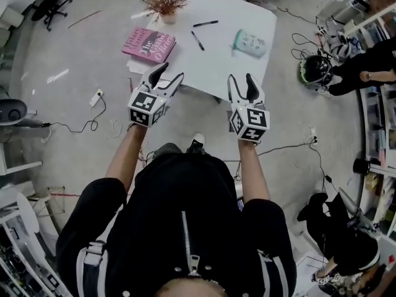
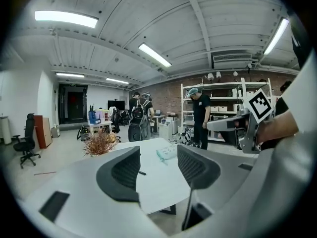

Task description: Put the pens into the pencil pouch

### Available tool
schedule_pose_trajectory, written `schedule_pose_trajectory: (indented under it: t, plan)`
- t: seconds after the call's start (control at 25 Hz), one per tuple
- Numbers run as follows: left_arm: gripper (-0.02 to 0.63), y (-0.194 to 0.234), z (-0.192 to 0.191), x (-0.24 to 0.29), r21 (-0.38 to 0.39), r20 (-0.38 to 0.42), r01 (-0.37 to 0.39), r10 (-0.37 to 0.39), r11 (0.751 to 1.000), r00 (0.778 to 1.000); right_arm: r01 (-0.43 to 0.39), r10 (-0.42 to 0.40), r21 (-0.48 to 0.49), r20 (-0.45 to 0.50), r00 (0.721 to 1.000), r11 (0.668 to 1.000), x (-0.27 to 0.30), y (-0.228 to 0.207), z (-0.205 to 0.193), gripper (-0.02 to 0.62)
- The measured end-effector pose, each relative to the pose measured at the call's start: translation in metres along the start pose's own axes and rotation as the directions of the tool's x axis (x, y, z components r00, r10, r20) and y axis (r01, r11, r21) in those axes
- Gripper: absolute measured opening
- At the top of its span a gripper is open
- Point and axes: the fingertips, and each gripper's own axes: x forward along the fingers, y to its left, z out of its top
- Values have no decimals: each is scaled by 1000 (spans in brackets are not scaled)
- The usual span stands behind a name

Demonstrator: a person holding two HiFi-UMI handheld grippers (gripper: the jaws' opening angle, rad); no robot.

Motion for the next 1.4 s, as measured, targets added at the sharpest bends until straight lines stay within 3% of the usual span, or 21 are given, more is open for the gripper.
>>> schedule_pose_trajectory:
  t: [0.6, 0.84, 1.4]
  plan:
    - [236, 24, 1, 50, 18, -28, 8, -8, 1000, 1000, -1, 1, 28, -16, 1000, 1000, 47, -29, -2, 229]
    - [236, 41, 4, 88, 19, -17, 53, -53, 998, 998, 36, -36, 12, -26, 999, 999, 79, -46, 6, 225]
    - [236, 136, 3, 211, 22, -63, 195, -194, 980, 979, 166, -165, 1, -97, 981, 986, 205, -85, 20, 224]
